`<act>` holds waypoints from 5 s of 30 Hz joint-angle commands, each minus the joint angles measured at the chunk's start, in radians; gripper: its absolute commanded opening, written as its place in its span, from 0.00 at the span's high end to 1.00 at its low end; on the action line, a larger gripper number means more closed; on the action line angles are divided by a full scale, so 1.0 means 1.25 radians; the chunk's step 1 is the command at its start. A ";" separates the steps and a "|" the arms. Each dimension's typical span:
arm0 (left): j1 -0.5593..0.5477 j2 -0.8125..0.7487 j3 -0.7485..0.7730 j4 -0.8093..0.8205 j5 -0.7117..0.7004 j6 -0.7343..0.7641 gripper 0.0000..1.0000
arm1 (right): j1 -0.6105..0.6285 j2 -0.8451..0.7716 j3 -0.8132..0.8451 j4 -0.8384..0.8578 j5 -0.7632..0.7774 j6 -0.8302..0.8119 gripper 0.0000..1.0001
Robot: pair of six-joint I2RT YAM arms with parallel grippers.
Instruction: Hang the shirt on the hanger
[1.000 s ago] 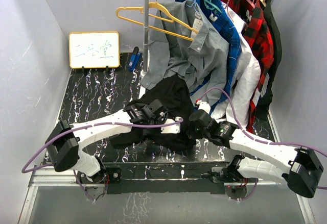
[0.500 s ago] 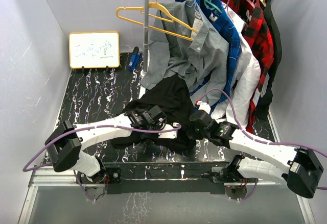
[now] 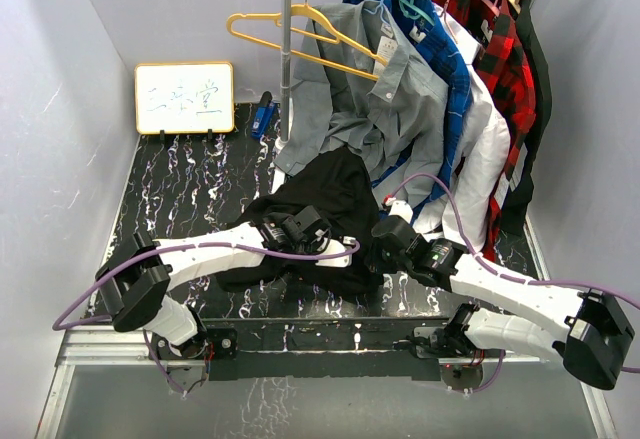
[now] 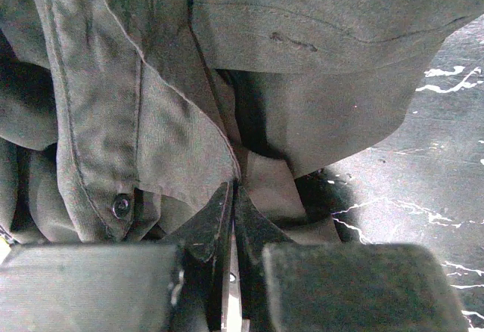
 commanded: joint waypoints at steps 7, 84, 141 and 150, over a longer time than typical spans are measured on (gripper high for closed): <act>0.000 -0.042 0.040 -0.097 0.018 0.011 0.77 | -0.007 -0.021 -0.001 0.040 0.008 0.007 1.00; 0.038 0.011 0.082 -0.121 0.078 0.051 0.67 | -0.012 -0.027 -0.044 0.075 -0.016 0.022 1.00; 0.065 0.122 0.234 -0.015 -0.035 0.245 1.00 | -0.013 -0.013 -0.055 0.092 -0.022 0.018 1.00; 0.146 0.304 0.361 0.018 0.009 0.264 1.00 | -0.015 -0.028 -0.063 0.088 -0.015 0.022 1.00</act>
